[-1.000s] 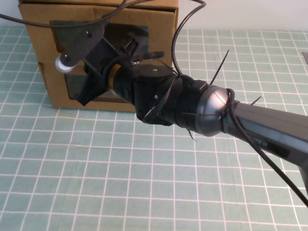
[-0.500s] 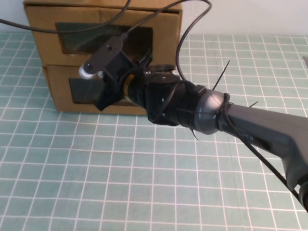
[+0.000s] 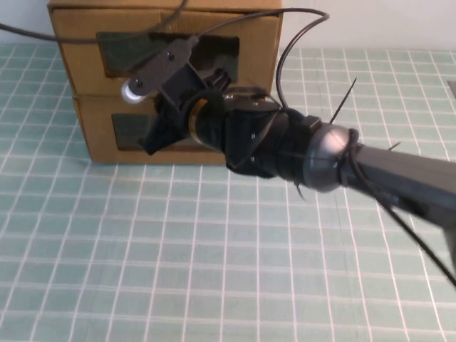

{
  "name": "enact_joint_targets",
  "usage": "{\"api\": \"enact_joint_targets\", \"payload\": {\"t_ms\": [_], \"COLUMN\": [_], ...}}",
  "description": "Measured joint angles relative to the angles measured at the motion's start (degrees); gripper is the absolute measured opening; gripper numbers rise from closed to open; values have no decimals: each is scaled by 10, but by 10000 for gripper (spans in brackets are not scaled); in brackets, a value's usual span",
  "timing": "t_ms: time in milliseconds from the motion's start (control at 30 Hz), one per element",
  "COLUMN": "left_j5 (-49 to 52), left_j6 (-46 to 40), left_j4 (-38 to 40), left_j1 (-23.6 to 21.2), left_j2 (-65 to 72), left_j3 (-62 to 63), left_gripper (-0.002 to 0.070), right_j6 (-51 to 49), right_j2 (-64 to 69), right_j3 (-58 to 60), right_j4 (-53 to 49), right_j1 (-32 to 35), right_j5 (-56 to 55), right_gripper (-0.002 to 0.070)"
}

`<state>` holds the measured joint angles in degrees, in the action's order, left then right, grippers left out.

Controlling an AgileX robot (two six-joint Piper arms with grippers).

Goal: Close the shoe box

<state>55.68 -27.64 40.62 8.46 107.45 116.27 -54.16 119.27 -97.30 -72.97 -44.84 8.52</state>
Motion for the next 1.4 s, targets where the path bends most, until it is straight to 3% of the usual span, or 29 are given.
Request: {"api": "enact_joint_targets", "payload": {"t_ms": [200,367,500,667,767,933,1033,1400], "left_j5": [23,50,67,57,28,-46,-102,-237], "left_j6": [-1,-1,-1,20,29,26,18,17], "left_j4": [-25,-35,-51,-112,-145,-151,-153,-163], "left_j1": [-5,-6,-6,-6,-6,-6,-6,-6], "left_j2": [-60,-110,-161,-250,-314,-446,-539,-808], "left_j3": [0,0,-14,-71,-140,-311,-417,-721], "left_gripper": [-5,-5,-5,-5,-5,-5,-5,-5], "right_j6": [160,413,515,542,542,542,542,542], "right_j2": [-62,-131,-187,-273,-335,-431,-496,-760], "right_j3": [45,45,36,30,28,42,95,486], "right_j4": [36,186,293,423,534,691,730,764], "right_j1": [-40,-69,-55,24,105,241,291,322], "right_j5": [94,238,341,369,376,376,339,100], "right_gripper": [-15,-15,-15,-15,-15,-15,-15,-15]}}
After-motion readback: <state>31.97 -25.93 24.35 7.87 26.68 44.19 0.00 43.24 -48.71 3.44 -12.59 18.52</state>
